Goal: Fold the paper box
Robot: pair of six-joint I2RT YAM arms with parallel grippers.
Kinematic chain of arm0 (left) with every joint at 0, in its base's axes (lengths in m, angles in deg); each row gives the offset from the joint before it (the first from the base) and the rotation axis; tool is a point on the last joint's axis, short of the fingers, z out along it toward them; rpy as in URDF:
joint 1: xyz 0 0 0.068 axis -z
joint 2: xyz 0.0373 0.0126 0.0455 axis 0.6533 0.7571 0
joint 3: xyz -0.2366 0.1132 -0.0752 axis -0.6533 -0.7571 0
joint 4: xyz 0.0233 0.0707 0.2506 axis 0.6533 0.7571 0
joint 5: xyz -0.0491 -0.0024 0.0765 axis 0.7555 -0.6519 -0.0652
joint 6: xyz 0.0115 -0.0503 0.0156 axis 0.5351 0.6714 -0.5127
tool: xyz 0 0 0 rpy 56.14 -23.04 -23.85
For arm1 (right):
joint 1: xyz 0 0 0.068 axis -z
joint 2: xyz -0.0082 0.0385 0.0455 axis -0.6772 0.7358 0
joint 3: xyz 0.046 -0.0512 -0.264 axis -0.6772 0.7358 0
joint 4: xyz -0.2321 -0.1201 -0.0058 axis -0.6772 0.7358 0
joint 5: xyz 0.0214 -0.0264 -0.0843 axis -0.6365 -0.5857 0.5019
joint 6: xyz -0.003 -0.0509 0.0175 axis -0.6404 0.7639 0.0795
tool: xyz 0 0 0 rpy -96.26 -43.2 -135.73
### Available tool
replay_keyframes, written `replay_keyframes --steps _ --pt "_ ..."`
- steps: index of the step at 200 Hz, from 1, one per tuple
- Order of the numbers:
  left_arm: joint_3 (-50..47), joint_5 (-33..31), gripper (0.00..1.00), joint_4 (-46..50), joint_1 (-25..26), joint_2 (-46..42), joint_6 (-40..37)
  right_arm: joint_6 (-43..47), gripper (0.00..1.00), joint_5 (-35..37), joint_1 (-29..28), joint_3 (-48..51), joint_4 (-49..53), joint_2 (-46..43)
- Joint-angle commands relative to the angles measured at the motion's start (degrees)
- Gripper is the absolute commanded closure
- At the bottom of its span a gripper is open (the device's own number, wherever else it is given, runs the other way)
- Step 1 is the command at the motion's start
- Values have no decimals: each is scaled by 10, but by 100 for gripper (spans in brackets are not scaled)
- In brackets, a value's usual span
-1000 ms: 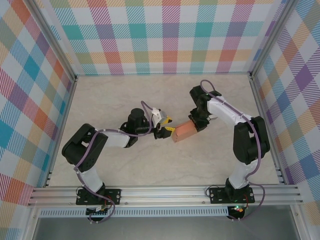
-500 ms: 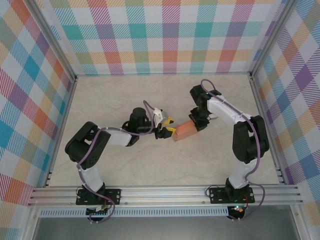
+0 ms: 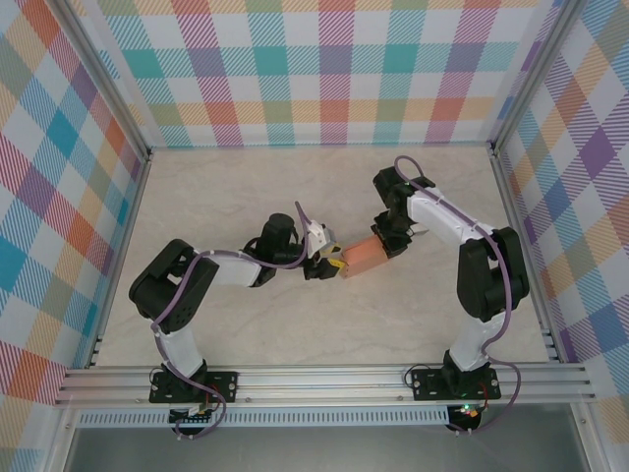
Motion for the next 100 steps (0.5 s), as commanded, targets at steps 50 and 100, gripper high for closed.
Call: replay_keyframes --steps 50,100 --pt "10 -17 47 18 8 -59 -48 2 68 12 -4 16 -2 38" --pt "25 -1 48 29 8 -62 -56 1 68 12 -5 13 2 39"
